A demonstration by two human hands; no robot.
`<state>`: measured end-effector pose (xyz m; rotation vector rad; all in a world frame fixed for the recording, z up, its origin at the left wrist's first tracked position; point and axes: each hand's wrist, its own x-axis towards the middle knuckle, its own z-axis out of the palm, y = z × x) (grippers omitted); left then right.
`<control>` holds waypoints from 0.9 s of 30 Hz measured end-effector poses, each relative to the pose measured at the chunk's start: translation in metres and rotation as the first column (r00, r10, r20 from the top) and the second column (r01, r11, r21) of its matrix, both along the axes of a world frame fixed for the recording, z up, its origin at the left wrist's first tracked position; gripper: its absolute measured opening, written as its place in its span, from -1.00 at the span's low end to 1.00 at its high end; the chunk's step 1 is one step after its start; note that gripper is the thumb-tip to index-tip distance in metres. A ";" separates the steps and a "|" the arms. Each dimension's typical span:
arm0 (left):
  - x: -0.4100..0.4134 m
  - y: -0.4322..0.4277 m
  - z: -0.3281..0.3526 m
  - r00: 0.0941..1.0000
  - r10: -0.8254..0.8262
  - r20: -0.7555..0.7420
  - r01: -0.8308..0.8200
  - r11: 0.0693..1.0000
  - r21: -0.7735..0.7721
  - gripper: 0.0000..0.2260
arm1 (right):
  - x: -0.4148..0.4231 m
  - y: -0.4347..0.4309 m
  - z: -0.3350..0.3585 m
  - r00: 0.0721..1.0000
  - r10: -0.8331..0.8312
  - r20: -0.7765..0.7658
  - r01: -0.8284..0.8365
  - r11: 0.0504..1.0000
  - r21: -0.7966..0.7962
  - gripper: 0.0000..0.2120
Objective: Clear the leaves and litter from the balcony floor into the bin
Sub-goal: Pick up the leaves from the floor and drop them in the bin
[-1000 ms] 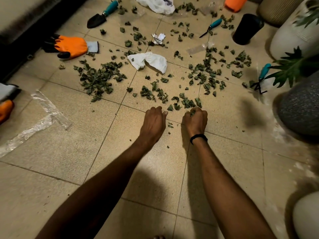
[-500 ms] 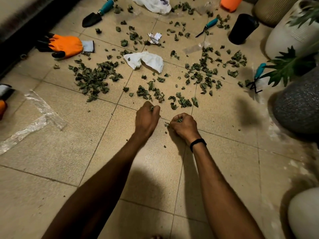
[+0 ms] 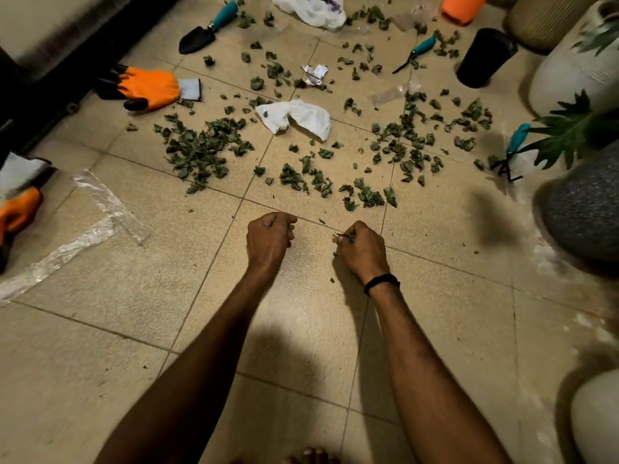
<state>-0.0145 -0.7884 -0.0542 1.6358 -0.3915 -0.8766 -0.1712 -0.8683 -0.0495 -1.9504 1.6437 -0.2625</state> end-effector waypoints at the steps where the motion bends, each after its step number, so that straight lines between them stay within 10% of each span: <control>1: 0.001 0.002 -0.001 1.000 0.003 -0.004 -0.003 1.000 0.011 -0.80 | 0.000 0.001 -0.002 1.000 0.007 -0.006 -0.008 1.000 -0.030 -0.94; 9: 0.006 0.015 -0.003 0.958 0.010 0.285 -0.058 0.986 0.158 -0.64 | 0.014 0.020 -0.008 0.989 0.145 0.024 -0.139 0.974 -0.177 -0.88; 17: 0.005 0.058 -0.012 0.641 -0.170 0.749 -0.034 0.968 0.248 -0.74 | 0.026 -0.017 0.005 0.982 -0.094 0.165 0.130 0.966 -0.223 -0.85; 27: -0.005 0.076 -0.040 0.285 -0.444 0.849 -0.038 0.880 0.473 -0.62 | 0.037 -0.038 0.004 0.998 -0.027 0.062 0.036 0.987 -0.158 -0.87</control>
